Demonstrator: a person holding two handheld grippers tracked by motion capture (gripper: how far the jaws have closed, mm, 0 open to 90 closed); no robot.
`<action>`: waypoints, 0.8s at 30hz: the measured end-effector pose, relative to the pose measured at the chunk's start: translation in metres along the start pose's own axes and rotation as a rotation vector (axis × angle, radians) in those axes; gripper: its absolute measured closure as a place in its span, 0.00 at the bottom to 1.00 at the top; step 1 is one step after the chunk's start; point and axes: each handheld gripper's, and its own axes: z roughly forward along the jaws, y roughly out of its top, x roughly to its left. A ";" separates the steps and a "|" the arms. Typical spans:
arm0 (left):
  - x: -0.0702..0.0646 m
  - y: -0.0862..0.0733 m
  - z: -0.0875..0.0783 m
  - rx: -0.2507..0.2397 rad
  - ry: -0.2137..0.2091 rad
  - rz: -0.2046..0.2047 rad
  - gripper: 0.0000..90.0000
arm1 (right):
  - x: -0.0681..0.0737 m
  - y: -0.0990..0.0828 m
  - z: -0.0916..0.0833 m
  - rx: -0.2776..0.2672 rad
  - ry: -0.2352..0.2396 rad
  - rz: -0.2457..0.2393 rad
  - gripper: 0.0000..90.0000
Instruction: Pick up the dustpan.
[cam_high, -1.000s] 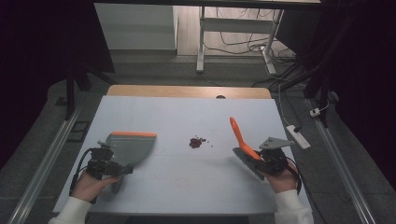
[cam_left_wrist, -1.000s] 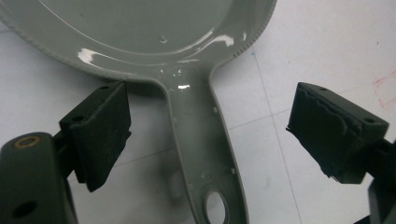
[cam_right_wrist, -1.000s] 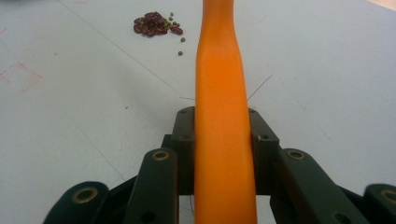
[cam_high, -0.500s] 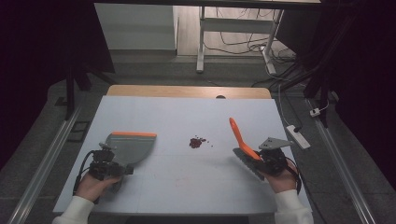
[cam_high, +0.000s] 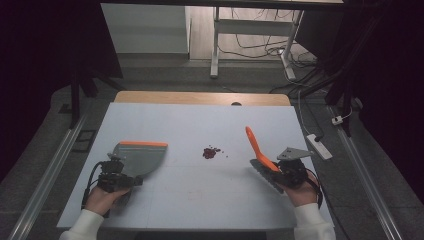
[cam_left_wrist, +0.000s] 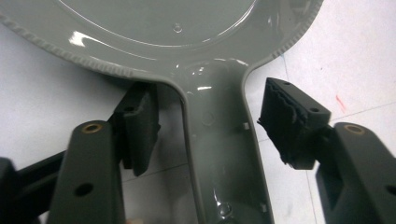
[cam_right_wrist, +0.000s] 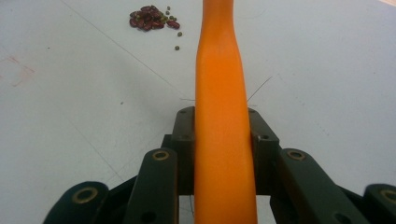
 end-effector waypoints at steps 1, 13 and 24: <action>0.000 0.000 0.000 -0.003 0.001 -0.002 0.46 | 0.000 0.000 0.000 0.002 0.000 0.002 0.78; 0.001 0.000 -0.001 -0.032 0.000 -0.020 0.60 | -0.002 -0.001 -0.001 0.002 -0.010 -0.002 0.78; 0.004 0.000 -0.002 -0.035 0.002 -0.033 0.68 | -0.002 -0.001 -0.002 0.006 -0.016 -0.006 0.78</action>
